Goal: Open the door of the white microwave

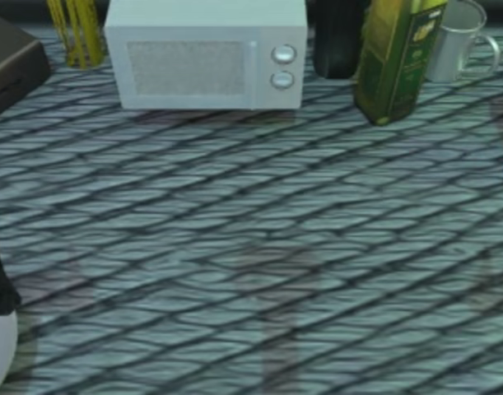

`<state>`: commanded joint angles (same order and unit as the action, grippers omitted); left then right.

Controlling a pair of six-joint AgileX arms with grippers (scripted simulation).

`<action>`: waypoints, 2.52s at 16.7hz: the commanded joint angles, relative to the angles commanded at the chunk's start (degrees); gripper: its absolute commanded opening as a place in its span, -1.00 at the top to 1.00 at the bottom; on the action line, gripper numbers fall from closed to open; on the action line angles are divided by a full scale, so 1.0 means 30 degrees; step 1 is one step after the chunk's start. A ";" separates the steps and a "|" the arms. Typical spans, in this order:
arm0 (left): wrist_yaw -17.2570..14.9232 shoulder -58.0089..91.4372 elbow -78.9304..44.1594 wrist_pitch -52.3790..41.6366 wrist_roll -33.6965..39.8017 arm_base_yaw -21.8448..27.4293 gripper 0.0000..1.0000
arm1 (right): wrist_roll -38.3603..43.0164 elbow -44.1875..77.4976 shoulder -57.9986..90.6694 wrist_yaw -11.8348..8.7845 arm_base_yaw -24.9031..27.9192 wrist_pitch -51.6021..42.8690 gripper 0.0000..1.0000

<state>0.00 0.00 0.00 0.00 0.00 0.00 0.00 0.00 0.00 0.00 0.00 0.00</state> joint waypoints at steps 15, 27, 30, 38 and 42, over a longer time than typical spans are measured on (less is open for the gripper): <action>0.1135 1.1611 -1.3013 -0.8707 0.0981 0.3300 -1.00 | 0.0000 0.0000 0.0000 0.0000 0.0000 0.0000 -1.00; 0.3011 3.1567 -4.0198 -1.8664 0.6976 0.8640 -1.00 | 0.0000 0.0000 0.0000 0.0000 0.0000 0.0000 -1.00; 0.3678 3.6690 -4.5806 -2.1262 0.8364 0.9729 -1.00 | 0.0000 0.0000 0.0000 0.0000 0.0000 0.0000 -1.00; 0.5304 4.7062 -5.4197 -2.7183 1.0327 1.1516 -1.00 | 0.0000 0.0000 0.0000 0.0000 0.0000 0.0000 -1.00; 0.5577 4.8347 -5.4966 -2.8089 1.0501 1.1677 -1.00 | 0.0000 0.0000 0.0000 0.0000 0.0000 0.0000 -1.00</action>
<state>16.73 145.04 -164.90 -84.27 31.50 35.03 0.00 0.00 0.00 0.00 0.00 0.00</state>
